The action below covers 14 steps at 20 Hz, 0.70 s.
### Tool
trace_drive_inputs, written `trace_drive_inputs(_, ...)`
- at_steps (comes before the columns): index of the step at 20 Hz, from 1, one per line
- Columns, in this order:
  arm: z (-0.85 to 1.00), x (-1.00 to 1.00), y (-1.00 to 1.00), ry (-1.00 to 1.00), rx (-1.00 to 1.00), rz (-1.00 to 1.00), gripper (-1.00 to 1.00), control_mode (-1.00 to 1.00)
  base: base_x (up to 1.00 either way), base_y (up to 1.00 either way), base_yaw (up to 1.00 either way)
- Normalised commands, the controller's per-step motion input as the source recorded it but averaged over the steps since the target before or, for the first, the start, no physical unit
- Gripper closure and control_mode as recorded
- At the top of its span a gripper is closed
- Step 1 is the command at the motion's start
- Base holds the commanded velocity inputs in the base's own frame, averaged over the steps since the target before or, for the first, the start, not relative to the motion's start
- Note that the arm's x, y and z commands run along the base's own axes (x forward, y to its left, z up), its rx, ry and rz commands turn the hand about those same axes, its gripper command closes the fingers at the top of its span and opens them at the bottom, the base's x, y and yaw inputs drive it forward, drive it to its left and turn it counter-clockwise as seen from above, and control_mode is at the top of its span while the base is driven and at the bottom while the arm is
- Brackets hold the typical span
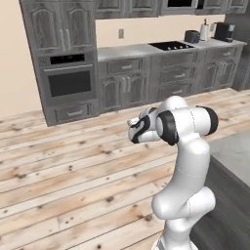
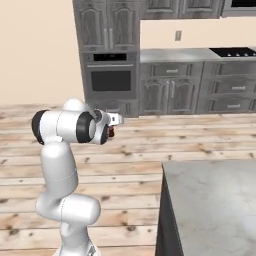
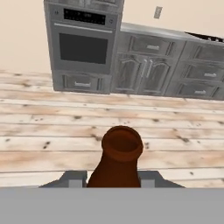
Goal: Place the large bottle from the dining counter next to the other large bottle outside the sink, and place the small bottle from the dining counter next to the other small bottle inside the sink.
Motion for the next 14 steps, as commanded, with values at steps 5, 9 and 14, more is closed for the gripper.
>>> trace_drive_inputs(5, 0.00, 0.00, 0.00, 0.00, 0.00, 0.00, 1.00, 1.00, 0.49, 0.42, -0.25)
trace_drive_inputs(9, 0.00, 0.00, 0.00, 0.00, 0.00, 0.00, 1.00, 1.00, 0.53, 0.38, -0.26)
trace_drive_inputs(14, 0.00, 0.00, 0.00, 0.00, 0.00, 0.00, 1.00, 1.00, 0.58, 0.35, -0.23)
